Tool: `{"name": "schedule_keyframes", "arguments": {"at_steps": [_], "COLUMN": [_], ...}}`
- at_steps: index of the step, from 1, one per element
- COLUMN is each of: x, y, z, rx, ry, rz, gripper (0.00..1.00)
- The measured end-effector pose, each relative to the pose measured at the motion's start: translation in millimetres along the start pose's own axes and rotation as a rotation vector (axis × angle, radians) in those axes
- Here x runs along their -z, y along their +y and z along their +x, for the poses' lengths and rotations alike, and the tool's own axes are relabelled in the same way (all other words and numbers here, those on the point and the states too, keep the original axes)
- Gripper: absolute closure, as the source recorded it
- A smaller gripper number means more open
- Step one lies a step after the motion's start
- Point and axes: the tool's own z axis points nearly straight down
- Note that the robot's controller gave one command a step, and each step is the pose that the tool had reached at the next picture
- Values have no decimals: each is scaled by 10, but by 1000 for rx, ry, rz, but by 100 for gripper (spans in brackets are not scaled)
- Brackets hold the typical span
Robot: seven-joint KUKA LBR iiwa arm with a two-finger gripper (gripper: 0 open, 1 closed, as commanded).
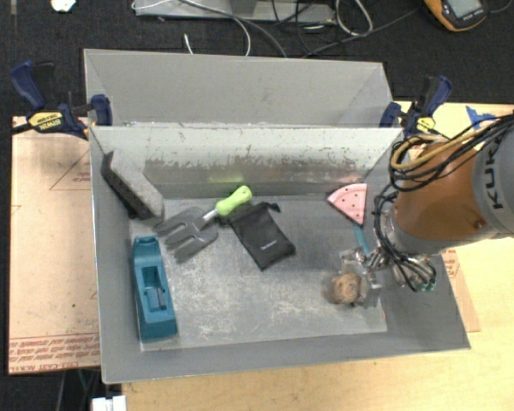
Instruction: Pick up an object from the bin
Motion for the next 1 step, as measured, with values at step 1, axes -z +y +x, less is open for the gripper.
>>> {"name": "schedule_keyframes", "arguments": {"at_steps": [1], "x": [641], "y": [25], "z": [-30], "rx": [12], "ry": [4], "rz": [-2], "gripper": [100]}}
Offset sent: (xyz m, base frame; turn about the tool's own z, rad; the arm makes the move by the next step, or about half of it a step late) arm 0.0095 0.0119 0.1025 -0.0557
